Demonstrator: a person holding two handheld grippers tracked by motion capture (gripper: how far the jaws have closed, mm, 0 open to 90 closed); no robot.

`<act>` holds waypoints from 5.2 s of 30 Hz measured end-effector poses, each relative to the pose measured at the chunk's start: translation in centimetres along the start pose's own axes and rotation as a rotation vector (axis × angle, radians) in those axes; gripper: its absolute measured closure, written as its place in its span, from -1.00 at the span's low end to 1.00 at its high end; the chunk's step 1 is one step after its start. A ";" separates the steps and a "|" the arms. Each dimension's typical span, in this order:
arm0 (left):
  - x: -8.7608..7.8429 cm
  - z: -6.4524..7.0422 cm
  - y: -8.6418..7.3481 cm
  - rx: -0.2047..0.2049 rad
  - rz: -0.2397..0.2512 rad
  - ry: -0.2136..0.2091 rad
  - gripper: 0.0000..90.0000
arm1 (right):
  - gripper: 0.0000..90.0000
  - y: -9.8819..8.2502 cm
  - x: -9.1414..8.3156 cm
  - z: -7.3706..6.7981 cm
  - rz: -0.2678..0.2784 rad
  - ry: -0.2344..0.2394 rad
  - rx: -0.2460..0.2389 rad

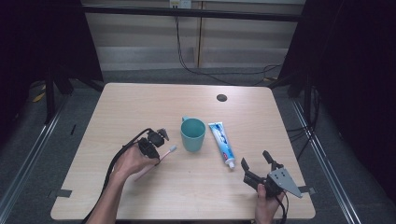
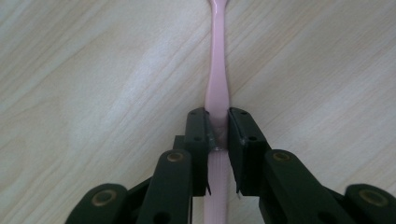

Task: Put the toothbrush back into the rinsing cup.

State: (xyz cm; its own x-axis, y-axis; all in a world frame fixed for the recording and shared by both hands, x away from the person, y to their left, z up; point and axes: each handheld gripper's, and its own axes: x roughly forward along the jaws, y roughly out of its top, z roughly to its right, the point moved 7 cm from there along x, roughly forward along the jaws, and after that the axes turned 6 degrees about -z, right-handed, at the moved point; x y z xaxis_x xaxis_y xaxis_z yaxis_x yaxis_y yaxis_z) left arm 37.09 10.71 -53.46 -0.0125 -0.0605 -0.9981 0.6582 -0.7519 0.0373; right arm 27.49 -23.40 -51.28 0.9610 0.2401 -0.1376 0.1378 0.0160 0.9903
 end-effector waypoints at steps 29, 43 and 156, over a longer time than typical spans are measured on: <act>-1.2 -1.8 -1.1 -0.068 0.105 -0.065 0.75 | -0.67 0.0 0.0 0.0 -0.001 -0.002 0.001; -3.4 -2.7 -1.1 -0.123 0.282 -0.097 0.75 | -0.67 0.0 0.0 0.0 0.000 -0.003 0.000; -14.6 2.4 7.3 -0.002 1.161 -0.167 0.75 | -0.67 0.0 -0.1 0.0 0.006 0.005 0.001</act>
State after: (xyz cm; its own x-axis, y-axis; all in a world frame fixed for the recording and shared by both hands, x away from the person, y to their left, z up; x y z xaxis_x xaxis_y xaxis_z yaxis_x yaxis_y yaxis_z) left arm 40.21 4.52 -38.54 0.4977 -0.7951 -0.3466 0.3414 -0.1878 0.9210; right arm 27.40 -23.40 -51.26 0.9605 0.2453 -0.1313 0.1321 0.0132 0.9911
